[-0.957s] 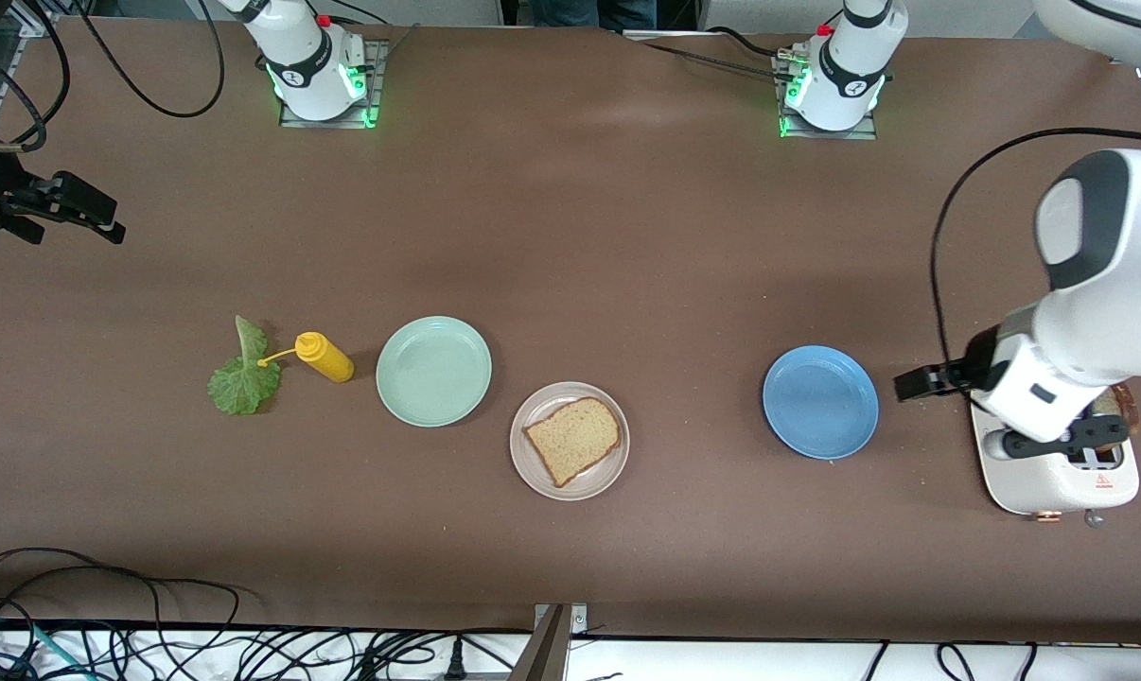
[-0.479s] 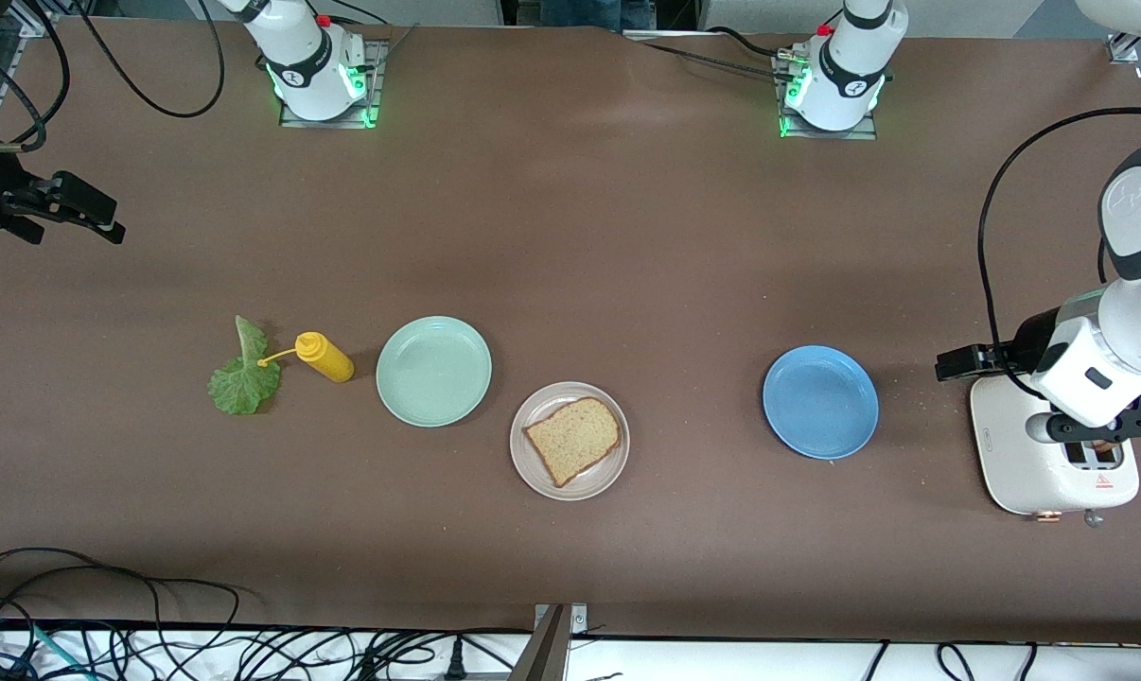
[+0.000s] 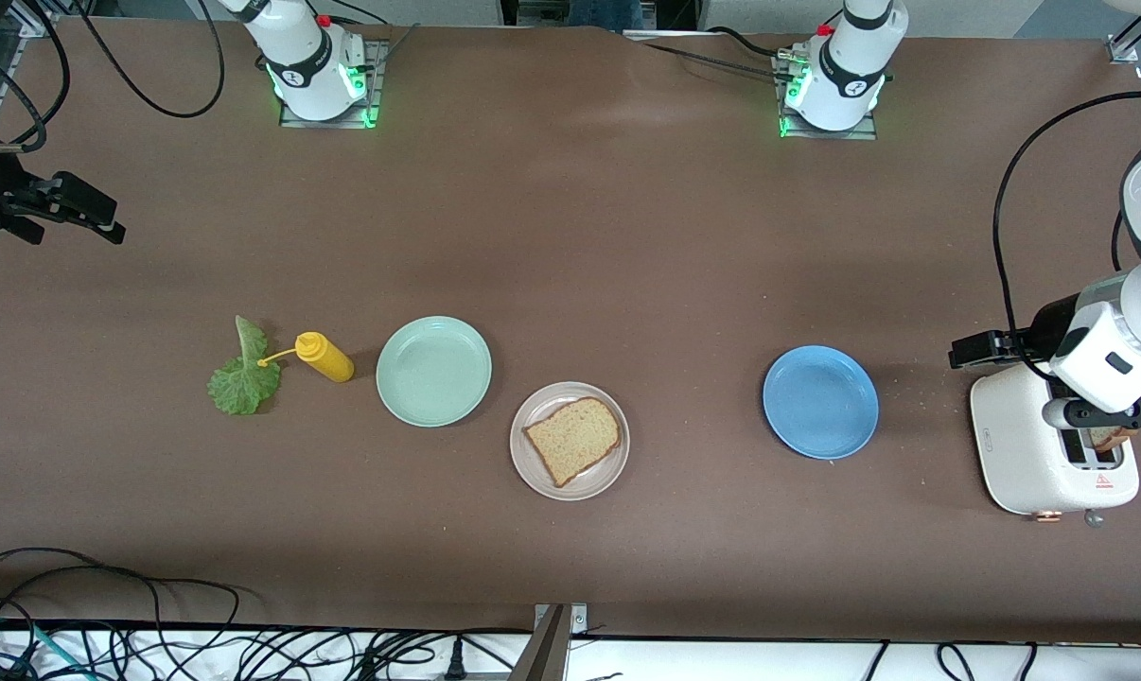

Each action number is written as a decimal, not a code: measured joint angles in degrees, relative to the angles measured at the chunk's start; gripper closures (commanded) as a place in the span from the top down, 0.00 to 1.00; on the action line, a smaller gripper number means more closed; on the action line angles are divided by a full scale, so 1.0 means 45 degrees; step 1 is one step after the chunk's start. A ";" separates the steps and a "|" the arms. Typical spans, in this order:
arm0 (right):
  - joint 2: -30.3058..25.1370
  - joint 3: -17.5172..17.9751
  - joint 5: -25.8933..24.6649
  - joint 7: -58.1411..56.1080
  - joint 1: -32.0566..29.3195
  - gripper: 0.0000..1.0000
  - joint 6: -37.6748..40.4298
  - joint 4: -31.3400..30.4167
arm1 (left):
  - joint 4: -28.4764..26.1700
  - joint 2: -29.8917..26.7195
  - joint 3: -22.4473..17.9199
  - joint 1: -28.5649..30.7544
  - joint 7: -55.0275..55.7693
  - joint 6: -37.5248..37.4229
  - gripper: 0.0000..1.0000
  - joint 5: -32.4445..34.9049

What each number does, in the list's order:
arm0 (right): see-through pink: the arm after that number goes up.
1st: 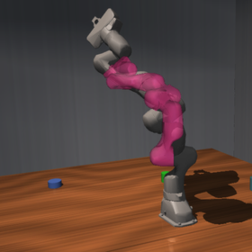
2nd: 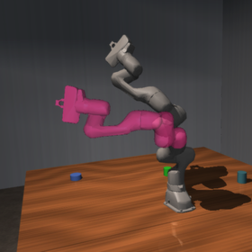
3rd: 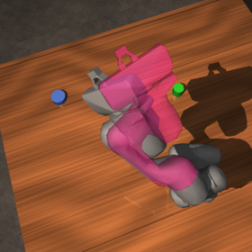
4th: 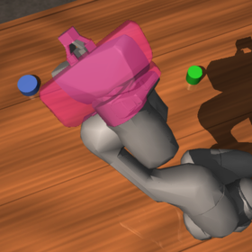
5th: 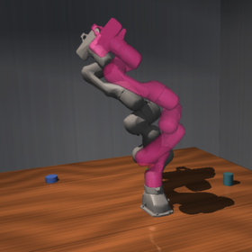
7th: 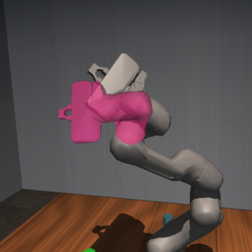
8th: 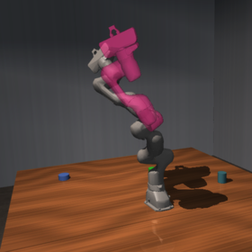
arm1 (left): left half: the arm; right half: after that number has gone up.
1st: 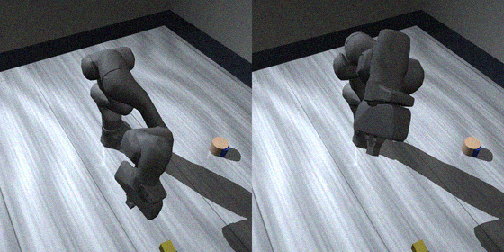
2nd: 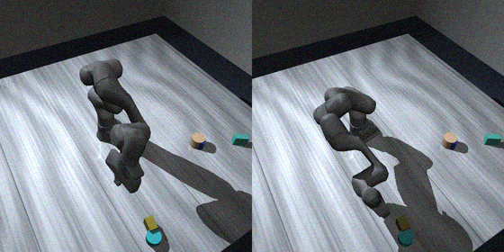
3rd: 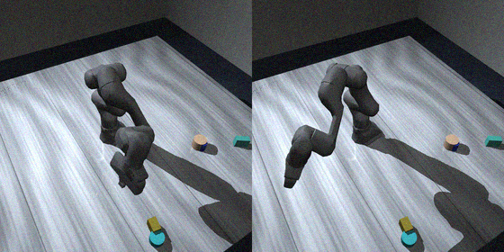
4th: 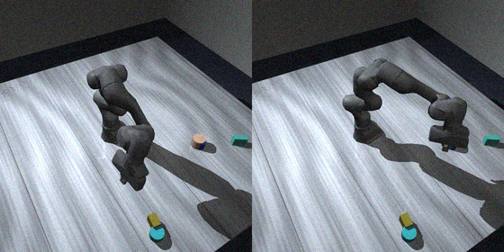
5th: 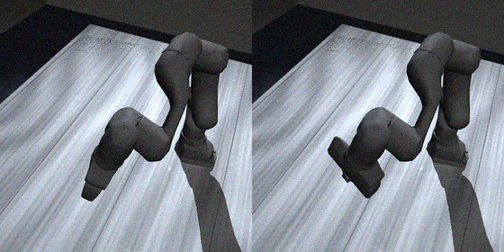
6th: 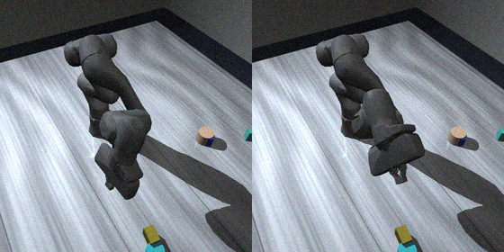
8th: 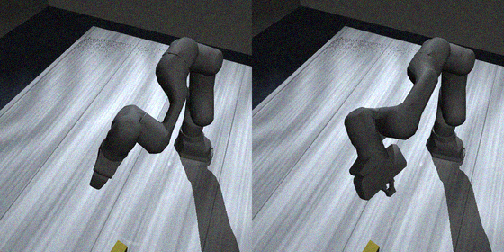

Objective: Make sandwich on beige plate with both arms
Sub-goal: 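Withdraw the left gripper back toward the toaster, then reach the right gripper to the lettuce leaf and grasp its stem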

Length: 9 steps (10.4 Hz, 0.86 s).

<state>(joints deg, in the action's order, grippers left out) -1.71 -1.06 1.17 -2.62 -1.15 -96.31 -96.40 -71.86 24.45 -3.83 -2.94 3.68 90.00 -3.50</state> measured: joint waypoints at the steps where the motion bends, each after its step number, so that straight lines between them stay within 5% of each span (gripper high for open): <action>1: 0.0061 0.0004 0.0000 0.0001 0.0002 1.00 0.0000 0.0001 | -0.0007 -0.0006 0.0000 0.0002 -0.0001 0.0000 1.00 0.0000; 9: 0.3236 -0.0143 -0.0027 -0.0157 -0.0100 1.00 -0.1448 -0.0728 | -0.0065 -0.0031 0.0000 0.0026 -0.0026 0.0009 1.00 0.0000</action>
<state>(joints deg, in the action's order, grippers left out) 12.85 -1.70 1.05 -3.33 -1.60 -102.82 -99.68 -72.16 24.31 -3.82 -2.82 3.56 90.04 -3.50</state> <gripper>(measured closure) 0.000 0.000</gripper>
